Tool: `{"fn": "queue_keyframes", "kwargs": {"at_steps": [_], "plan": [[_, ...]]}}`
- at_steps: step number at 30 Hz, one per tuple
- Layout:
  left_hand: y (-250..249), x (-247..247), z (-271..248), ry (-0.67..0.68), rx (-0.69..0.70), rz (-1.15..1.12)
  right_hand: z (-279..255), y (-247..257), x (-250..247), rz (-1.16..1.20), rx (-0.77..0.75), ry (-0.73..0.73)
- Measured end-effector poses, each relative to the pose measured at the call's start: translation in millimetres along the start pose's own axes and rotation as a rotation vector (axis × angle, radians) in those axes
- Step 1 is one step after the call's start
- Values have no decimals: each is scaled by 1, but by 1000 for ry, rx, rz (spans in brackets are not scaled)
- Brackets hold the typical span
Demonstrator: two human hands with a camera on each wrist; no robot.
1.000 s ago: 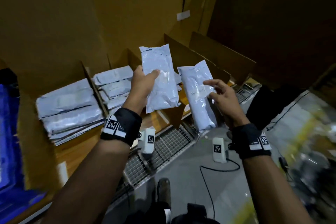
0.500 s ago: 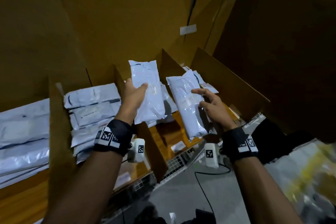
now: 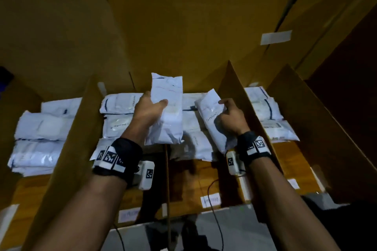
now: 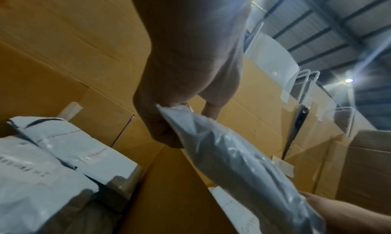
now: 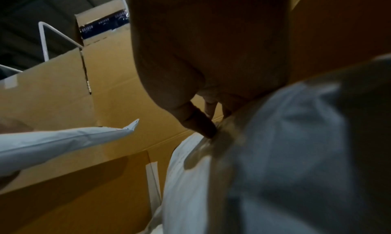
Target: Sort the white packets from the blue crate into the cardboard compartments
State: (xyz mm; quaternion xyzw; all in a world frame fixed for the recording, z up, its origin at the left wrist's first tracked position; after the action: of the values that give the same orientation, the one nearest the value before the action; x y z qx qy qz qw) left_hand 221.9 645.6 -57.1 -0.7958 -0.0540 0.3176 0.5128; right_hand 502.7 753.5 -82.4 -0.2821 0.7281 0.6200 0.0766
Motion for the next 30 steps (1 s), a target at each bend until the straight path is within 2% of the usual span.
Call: {"fn": "queue_keyframes", "kwargs": {"at_steps": [9,15,20,23,28,30], "plan": [[11,2,-6,-102,-54,-10,114,42,48,-391,-123,232],[19,2,-9,-176,-98,-5,161,54,81,-633,-177,380],[20,5,-8,-189,-129,9,185,47,108,-722,-165,430],[21,5,-7,-190,-150,13,192,46,113,-666,-237,375],[23,2,-9,-206,-154,-6,175,34,104,-587,-401,102],[22,3,-13,-208,-149,-9,157,21,110,-572,-438,112]]}}
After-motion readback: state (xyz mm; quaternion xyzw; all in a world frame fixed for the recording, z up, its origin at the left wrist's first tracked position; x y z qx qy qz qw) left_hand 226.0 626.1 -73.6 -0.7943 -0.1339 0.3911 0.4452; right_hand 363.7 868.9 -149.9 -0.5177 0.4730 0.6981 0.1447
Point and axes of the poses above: each hand's wrist, its own z-axis towards the middle knuckle, its own x-axis out of the palm, y = z × x, the point moved 7 cm from there along z, towards the middle knuckle, and after that the axes turned 8 degrees about z, right-handed, at the moved point
